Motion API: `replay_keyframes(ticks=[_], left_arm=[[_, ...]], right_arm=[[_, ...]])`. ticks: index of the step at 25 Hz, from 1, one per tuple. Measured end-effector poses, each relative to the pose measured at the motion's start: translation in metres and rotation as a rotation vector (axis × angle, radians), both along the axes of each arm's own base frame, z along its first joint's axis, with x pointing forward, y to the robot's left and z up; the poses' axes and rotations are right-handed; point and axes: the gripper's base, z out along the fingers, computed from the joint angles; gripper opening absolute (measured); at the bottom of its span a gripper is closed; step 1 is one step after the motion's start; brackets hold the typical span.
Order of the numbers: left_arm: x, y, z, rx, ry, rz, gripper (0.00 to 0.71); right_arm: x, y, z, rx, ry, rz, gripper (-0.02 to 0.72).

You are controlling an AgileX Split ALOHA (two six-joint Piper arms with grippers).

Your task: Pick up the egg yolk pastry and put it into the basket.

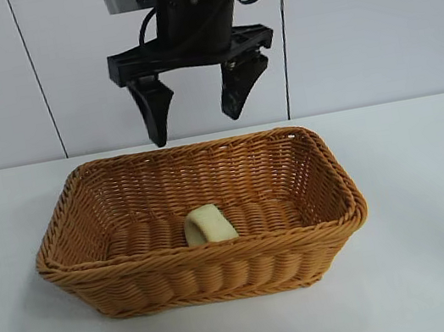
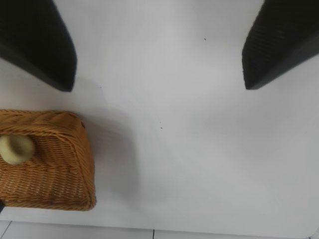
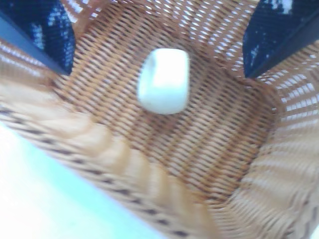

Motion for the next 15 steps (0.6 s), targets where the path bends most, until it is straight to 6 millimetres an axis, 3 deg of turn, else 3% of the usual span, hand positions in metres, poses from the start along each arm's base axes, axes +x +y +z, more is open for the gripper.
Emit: replay_keyframes(ticks=[5, 8, 12, 15], left_arm=[[0.0, 0.0, 0.0, 0.001, 0.0, 0.001, 0.696], [0.0, 0.0, 0.0, 0.001, 0.0, 0.001, 0.696], [0.0, 0.0, 0.0, 0.001, 0.0, 0.001, 0.696], [0.0, 0.0, 0.0, 0.001, 0.0, 0.001, 0.696]], right_arm=[[0.023, -0.086, 0.0, -0.011, 0.003, -0.189, 0.632], [0.027, -0.127, 0.0, -0.015, 0.011, -0.277, 0.632], [0.029, -0.165, 0.0, -0.018, 0.014, -0.35, 0.632], [0.028, -0.182, 0.0, -0.019, 0.014, -0.383, 0.632]])
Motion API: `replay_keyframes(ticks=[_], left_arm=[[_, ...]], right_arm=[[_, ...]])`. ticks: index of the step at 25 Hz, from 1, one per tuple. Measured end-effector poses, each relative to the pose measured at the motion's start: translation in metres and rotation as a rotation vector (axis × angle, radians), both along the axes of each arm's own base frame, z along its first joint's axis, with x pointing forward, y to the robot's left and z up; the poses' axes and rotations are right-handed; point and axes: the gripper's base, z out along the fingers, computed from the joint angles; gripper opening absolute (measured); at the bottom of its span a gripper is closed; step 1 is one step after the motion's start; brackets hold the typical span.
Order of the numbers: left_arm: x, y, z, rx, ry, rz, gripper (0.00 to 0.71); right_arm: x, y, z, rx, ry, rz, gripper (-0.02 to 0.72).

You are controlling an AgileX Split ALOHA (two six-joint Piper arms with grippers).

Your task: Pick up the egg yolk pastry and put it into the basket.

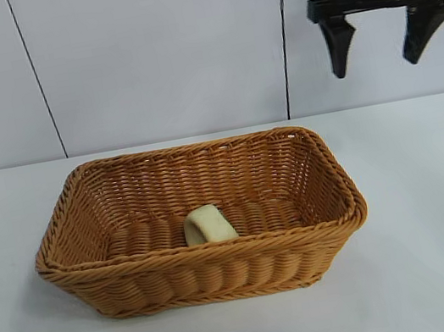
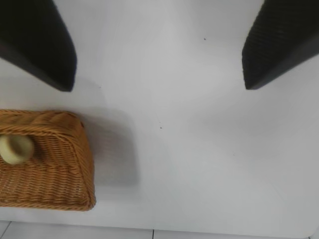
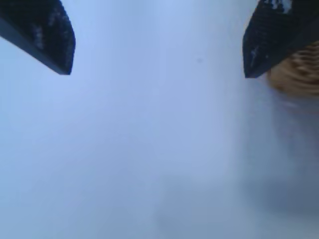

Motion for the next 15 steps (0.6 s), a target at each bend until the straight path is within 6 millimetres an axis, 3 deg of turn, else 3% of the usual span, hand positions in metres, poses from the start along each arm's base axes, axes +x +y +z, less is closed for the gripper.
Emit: replay_keyframes(ticks=[5, 8, 11, 15], left_arm=[[0.0, 0.0, 0.0, 0.0, 0.0, 0.0, 0.696], [0.0, 0.0, 0.0, 0.0, 0.0, 0.0, 0.696], [0.0, 0.0, 0.0, 0.0, 0.0, 0.0, 0.696], [0.0, 0.0, 0.0, 0.0, 0.0, 0.0, 0.696]], right_arm=[[-0.004, -0.001, -0.01, 0.012, 0.037, 0.009, 0.632], [-0.017, 0.005, -0.021, 0.018, 0.096, 0.036, 0.632], [-0.039, 0.008, -0.023, 0.018, 0.149, 0.055, 0.632], [-0.083, 0.009, -0.016, 0.019, 0.207, 0.063, 0.632]])
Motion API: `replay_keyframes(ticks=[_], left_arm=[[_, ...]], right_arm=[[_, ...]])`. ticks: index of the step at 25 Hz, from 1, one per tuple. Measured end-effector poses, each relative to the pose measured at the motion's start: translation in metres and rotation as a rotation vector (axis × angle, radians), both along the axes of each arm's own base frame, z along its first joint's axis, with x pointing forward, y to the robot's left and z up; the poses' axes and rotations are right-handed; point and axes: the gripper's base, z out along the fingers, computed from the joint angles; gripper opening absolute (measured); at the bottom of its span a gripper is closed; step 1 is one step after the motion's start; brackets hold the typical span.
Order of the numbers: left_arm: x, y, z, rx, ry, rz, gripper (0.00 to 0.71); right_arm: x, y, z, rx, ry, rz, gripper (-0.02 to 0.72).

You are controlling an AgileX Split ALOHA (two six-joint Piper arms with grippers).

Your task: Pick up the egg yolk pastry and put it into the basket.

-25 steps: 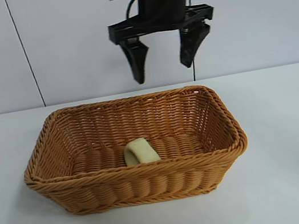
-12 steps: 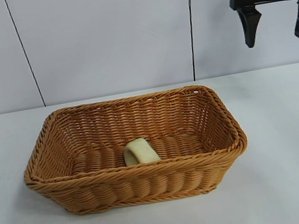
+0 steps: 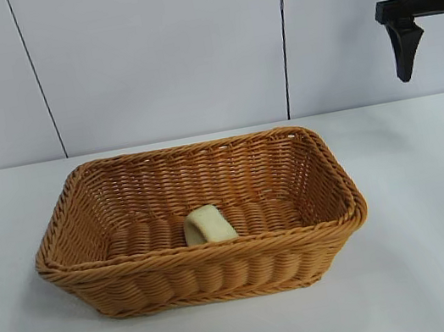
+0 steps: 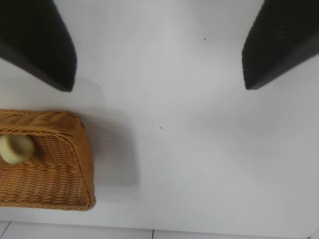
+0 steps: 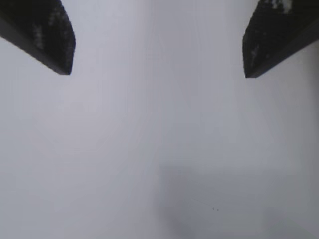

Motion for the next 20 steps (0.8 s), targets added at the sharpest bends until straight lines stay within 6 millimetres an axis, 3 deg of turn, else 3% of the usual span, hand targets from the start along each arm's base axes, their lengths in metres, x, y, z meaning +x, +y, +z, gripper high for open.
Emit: replay_keyframes(ticks=[7, 12, 18, 20], left_arm=[[0.0, 0.0, 0.0, 0.0, 0.0, 0.0, 0.696], [0.0, 0.0, 0.0, 0.0, 0.0, 0.0, 0.696], [0.0, 0.0, 0.0, 0.0, 0.0, 0.0, 0.696], [0.0, 0.0, 0.0, 0.0, 0.0, 0.0, 0.696]], right_arm=[[-0.112, 0.002, 0.006, -0.008, 0.088, 0.02, 0.632], [-0.191, 0.003, 0.003, -0.011, 0.016, 0.03, 0.632], [-0.254, 0.006, 0.001, -0.013, -0.22, 0.048, 0.632], [-0.27, 0.006, 0.01, -0.017, -0.323, 0.049, 0.632]])
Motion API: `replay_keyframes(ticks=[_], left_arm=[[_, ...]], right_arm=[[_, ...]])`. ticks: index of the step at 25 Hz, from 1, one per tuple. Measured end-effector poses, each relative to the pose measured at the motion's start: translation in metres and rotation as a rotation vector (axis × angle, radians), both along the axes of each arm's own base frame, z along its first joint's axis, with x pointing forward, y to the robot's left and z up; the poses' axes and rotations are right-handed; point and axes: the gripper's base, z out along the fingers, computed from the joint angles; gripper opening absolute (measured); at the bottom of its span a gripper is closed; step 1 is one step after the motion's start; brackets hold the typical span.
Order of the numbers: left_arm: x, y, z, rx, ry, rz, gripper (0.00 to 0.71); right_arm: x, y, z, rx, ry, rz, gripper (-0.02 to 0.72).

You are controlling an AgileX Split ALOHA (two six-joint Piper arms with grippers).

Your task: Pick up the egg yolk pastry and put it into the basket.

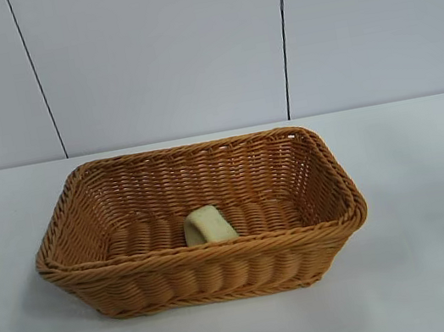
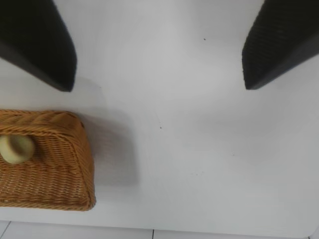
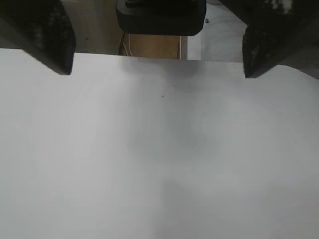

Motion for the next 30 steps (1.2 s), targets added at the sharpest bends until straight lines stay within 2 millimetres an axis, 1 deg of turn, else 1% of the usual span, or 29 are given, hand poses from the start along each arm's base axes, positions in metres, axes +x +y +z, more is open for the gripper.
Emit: replay_keyframes(ticks=[4, 9, 14, 18, 20, 30], left_arm=[[0.0, 0.0, 0.0, 0.0, 0.0, 0.0, 0.696], [0.0, 0.0, 0.0, 0.0, 0.0, 0.0, 0.696], [0.0, 0.0, 0.0, 0.0, 0.0, 0.0, 0.696], [0.0, 0.0, 0.0, 0.001, 0.0, 0.001, 0.696], [0.0, 0.0, 0.0, 0.001, 0.0, 0.001, 0.696], [0.0, 0.0, 0.0, 0.001, 0.0, 0.001, 0.696]], right_arm=[[-0.028, 0.001, 0.02, -0.005, -0.213, 0.002, 0.632], [-0.06, 0.001, 0.034, -0.01, -0.433, 0.002, 0.632], [-0.089, 0.002, 0.039, -0.014, -0.62, 0.001, 0.632], [-0.107, 0.002, 0.04, -0.017, -0.732, 0.002, 0.632], [-0.112, 0.002, 0.04, -0.018, -0.761, 0.002, 0.632], [-0.113, 0.002, 0.04, -0.018, -0.768, 0.002, 0.632]])
